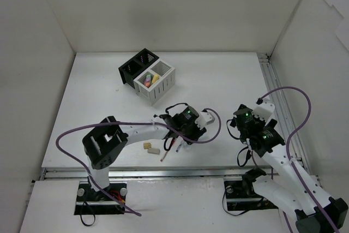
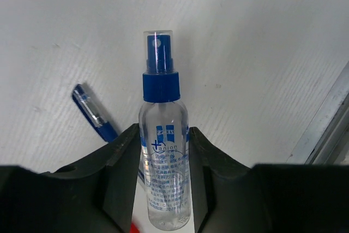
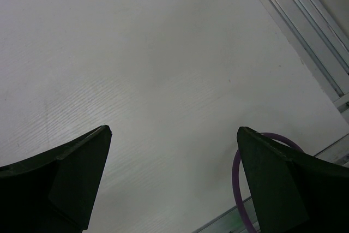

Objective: Sort the stationery into containers
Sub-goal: Pick up the stationery from the corner of the board, then place the stationery in the storage box.

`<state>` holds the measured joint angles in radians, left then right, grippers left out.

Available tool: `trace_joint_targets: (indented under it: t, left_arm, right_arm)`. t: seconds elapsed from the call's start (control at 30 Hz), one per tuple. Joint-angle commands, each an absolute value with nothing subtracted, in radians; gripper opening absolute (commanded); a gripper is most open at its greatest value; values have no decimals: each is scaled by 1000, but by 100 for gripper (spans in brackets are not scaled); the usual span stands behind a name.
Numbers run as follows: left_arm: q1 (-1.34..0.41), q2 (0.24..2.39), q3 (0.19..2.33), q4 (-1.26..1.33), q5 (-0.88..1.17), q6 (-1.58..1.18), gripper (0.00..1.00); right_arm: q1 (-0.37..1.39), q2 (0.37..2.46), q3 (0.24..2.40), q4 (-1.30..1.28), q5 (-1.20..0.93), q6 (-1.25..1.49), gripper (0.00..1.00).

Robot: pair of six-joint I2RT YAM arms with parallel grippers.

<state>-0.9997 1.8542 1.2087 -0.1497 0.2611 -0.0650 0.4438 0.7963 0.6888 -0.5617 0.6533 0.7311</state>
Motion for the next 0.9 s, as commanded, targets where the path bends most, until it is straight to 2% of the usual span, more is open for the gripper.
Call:
trace_joint_targets:
  t: [0.0,0.1,0.3,0.5,0.63,0.8,0.87]
  left_arm:
    - [-983,1700,1247,-45,192,-78,0]
    - [-940,1599,1220,41,201,-84,0]
    - [-821,1390,1132,179,8,-46,0]
    - [-602,1345,1147,270,-52,-12,0]
    - [-448,1362,1157,427,35,-2,0]
    - [-287,1521,1291,534,308,-70,0]
    - [-278,1618,1359,572,366,-80,0]
  right_arm:
    - [436,808,745,-560,675,723,98]
    - [436,818,756,-549,649,684,98]
    - [437,847,753,-442,559,569,98]
    - [439,942,776,-325,443,522,98]
    - [437,999,808,-281,455,503,98]
    - [439,1066,842,-226,462,477,98]
    - [439,1091,848,-204,465,471,98]
